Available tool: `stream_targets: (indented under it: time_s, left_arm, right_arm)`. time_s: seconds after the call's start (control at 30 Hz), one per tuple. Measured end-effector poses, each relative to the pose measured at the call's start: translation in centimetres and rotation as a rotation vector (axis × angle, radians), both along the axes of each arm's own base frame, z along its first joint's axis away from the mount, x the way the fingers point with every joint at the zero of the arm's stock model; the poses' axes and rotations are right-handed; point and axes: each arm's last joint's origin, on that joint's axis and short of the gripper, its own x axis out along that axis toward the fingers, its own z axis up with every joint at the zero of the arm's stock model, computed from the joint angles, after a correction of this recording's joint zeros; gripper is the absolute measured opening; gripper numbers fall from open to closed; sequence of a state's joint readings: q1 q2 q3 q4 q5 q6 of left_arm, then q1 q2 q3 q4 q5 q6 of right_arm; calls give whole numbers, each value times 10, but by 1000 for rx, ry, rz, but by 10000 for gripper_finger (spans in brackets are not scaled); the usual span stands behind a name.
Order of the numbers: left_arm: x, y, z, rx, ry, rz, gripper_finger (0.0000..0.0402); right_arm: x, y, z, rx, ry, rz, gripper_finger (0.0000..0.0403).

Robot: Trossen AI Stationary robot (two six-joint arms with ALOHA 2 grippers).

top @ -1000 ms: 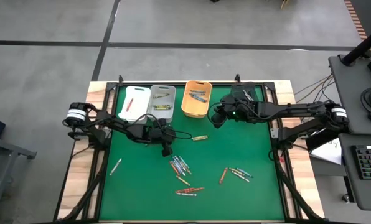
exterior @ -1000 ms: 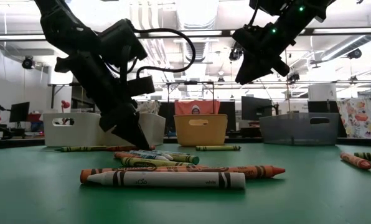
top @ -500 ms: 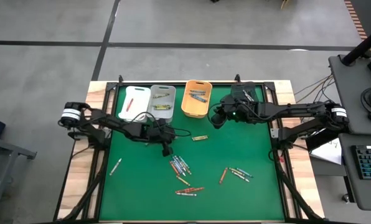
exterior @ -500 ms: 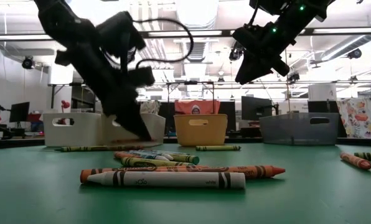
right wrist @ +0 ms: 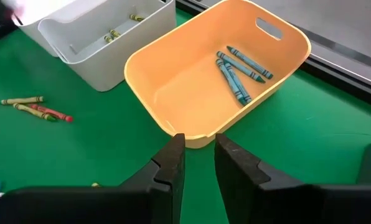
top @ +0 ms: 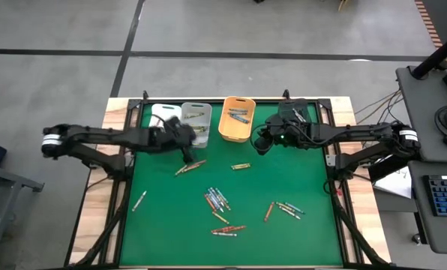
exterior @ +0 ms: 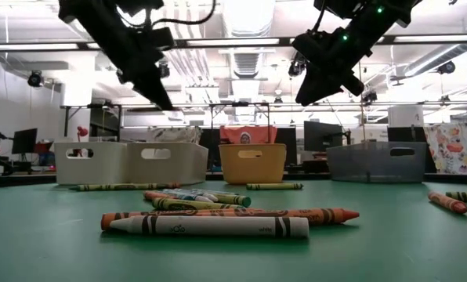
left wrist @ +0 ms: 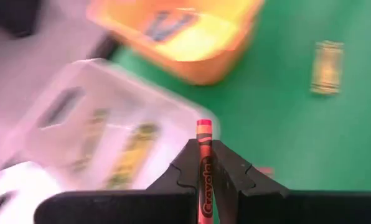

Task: Sort crayons
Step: Put the orange crayon into the white bin

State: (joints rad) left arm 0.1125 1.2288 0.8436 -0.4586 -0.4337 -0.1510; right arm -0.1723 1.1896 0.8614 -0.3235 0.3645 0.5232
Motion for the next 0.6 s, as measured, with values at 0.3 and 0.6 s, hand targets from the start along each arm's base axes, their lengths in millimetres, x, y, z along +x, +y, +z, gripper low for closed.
stream_targets:
  time_s: [0.3,0.6]
  left_arm:
    - [-53,85,6,-8,61,428,0]
    - [-73,137,-27,-164,169,612,0]
  right_arm:
    - [0,1,0,0,-1,2,69]
    - [0,1,0,0,-1,4,75]
